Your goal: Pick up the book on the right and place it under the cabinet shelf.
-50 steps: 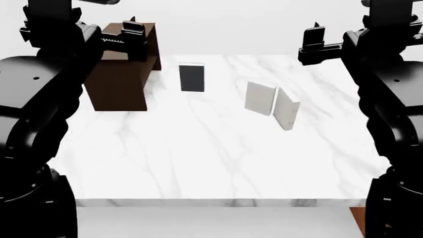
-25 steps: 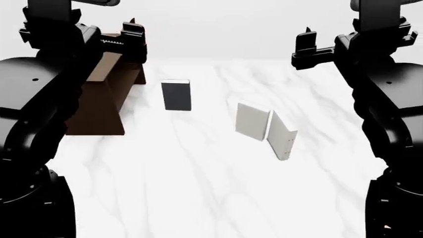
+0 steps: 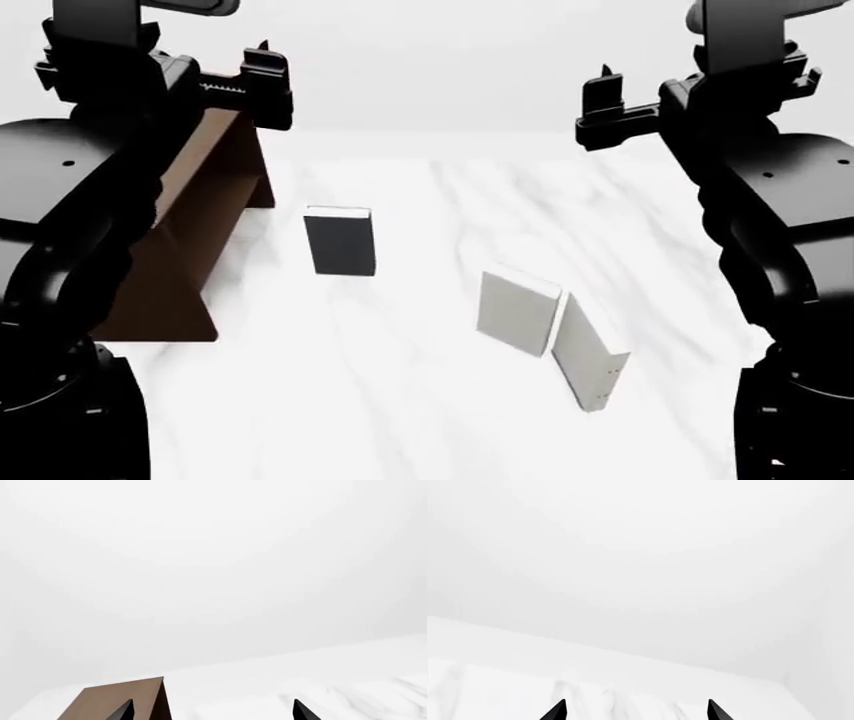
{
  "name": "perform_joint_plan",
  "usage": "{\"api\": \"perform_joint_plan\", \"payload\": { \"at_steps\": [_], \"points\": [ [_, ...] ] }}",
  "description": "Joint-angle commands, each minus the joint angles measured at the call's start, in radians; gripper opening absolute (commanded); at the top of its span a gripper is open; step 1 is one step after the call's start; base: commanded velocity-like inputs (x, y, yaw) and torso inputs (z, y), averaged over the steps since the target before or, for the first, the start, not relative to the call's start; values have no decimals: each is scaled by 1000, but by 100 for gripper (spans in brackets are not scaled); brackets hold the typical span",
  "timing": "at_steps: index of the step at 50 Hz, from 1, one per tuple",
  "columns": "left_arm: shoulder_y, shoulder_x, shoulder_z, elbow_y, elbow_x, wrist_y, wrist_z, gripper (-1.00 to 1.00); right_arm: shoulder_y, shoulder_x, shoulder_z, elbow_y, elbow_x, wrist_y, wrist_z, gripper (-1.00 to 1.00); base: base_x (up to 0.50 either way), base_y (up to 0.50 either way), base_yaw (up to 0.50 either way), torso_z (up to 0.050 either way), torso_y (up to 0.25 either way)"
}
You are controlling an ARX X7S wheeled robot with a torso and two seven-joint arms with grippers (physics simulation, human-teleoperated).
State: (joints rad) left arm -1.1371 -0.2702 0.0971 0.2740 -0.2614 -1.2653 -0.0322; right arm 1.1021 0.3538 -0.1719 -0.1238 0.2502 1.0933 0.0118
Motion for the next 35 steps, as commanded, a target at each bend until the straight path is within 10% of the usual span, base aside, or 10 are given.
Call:
{"api": "perform_joint_plan", "payload": {
  "at_steps": [1,22,35],
  "points": [
    [1,-1,1,4,-6,-3,-3,100,-4,2,3,-4,5,6,2,100,500,-105,0,0,0],
    [7,-5,4,4,-14,-2,-6,100,-3,-2,-1,1,14,12,5,100,499,-171,0,0,1],
    [6,-11,2,12,-20,-10,-9,100,-3,13,-15,-58,34,81,-4,100,0,0,0,0,1]
  ]
}}
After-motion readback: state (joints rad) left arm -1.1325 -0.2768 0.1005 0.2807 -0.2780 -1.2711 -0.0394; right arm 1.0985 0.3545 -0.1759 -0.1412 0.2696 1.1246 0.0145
